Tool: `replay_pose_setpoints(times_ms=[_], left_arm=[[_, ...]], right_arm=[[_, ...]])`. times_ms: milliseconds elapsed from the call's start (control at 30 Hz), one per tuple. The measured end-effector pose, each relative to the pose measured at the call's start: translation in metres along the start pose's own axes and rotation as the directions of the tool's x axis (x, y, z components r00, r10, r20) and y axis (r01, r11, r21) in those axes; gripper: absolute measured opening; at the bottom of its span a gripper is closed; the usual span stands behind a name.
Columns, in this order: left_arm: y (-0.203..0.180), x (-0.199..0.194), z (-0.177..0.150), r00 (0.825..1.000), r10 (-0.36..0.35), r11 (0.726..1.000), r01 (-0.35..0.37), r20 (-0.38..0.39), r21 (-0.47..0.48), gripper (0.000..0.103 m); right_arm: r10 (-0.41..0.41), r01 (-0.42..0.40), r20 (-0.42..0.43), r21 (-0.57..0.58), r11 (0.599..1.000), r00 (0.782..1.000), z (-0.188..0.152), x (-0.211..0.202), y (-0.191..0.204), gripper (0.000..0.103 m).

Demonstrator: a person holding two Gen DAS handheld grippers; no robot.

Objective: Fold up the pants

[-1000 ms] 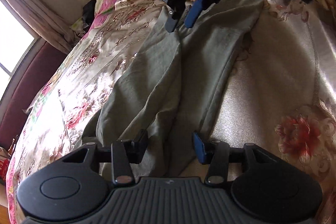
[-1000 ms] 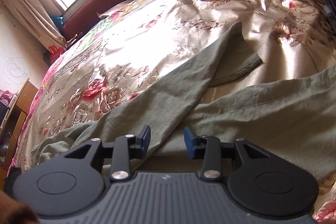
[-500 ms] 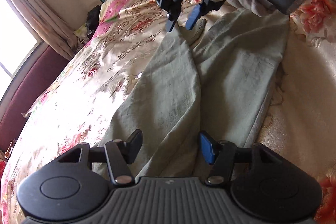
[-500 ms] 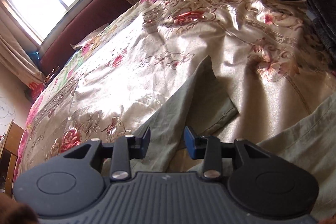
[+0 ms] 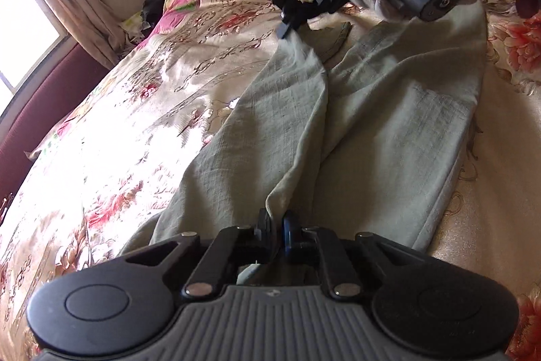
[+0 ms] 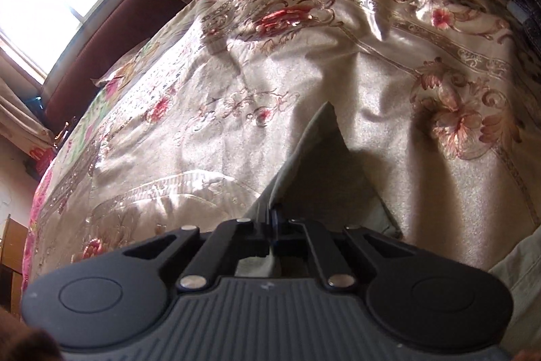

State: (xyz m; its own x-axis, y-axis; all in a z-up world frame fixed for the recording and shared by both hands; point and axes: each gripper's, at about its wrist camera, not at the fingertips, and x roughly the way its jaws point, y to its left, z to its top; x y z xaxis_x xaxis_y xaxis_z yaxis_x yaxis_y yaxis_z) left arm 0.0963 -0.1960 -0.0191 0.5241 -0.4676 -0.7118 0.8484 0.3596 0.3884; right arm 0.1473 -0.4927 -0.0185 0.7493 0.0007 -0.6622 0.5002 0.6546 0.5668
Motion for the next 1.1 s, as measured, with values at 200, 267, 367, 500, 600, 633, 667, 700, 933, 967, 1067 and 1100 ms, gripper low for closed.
replay_pose_setpoints(times_ms=[200, 267, 367, 500, 600, 633, 667, 700, 933, 967, 1067, 1100], left_arm=[[0.038, -0.033, 0.016, 0.987, 0.144, 0.989, -0.141, 0.075, -0.036, 0.024], [0.049, -0.056, 0.022, 0.978, 0.165, 0.985, -0.156, 0.127, -0.075, 0.024], [0.038, -0.077, 0.023, 0.963, 0.197, 0.980, -0.190, 0.186, -0.051, 0.024], [0.001, -0.055, 0.016, 0.988, 0.082, 0.996, -0.084, 0.131, 0.007, 0.025], [-0.039, -0.025, 0.003, 0.999, 0.013, 0.995, -0.016, 0.034, 0.097, 0.027], [-0.050, -0.021, 0.000, 1.000, 0.010, 0.992, -0.011, 0.016, 0.126, 0.027], [-0.058, -0.020, -0.002, 1.000, 0.011, 0.988, -0.012, 0.009, 0.152, 0.027], [-0.064, -0.020, -0.003, 1.000, 0.019, 0.984, -0.021, 0.013, 0.178, 0.027], [-0.055, -0.022, 0.004, 1.000, 0.018, 0.987, -0.019, 0.008, 0.158, 0.027], [-0.054, -0.022, 0.005, 1.000, 0.023, 0.988, -0.023, 0.004, 0.154, 0.027], [-0.052, -0.020, 0.007, 0.999, 0.040, 0.986, -0.041, 0.009, 0.163, 0.027], [-0.050, -0.019, 0.008, 0.999, 0.037, 0.987, -0.038, 0.007, 0.154, 0.027]], right_arm=[[0.247, -0.238, 0.147, -0.079, 0.968, 0.958, 0.031, -0.074, 0.059, 0.003], [0.329, -0.305, 0.226, -0.134, 0.943, 0.917, 0.036, -0.115, 0.073, 0.003], [0.397, -0.352, 0.321, -0.191, 0.916, 0.860, 0.025, -0.177, 0.065, 0.003], [0.276, -0.250, 0.347, -0.120, 0.961, 0.896, -0.014, -0.207, 0.006, 0.003], [0.066, -0.085, 0.207, 0.082, 0.993, 0.976, -0.052, -0.170, -0.069, 0.004], [0.011, -0.033, 0.154, 0.141, 0.989, 0.988, -0.064, -0.157, -0.091, 0.004], [-0.030, 0.007, 0.119, 0.192, 0.981, 0.992, -0.076, -0.148, -0.109, 0.004], [-0.039, 0.014, 0.111, 0.218, 0.976, 0.993, -0.084, -0.145, -0.121, 0.004], [0.021, -0.065, 0.171, 0.254, 0.965, 0.985, -0.075, -0.146, -0.135, 0.005], [0.019, -0.059, 0.166, 0.242, 0.969, 0.986, -0.072, -0.143, -0.134, 0.007], [0.006, -0.043, 0.168, 0.218, 0.975, 0.986, -0.068, -0.136, -0.132, 0.008], [0.003, -0.038, 0.162, 0.216, 0.976, 0.987, -0.065, -0.133, -0.131, 0.008]])
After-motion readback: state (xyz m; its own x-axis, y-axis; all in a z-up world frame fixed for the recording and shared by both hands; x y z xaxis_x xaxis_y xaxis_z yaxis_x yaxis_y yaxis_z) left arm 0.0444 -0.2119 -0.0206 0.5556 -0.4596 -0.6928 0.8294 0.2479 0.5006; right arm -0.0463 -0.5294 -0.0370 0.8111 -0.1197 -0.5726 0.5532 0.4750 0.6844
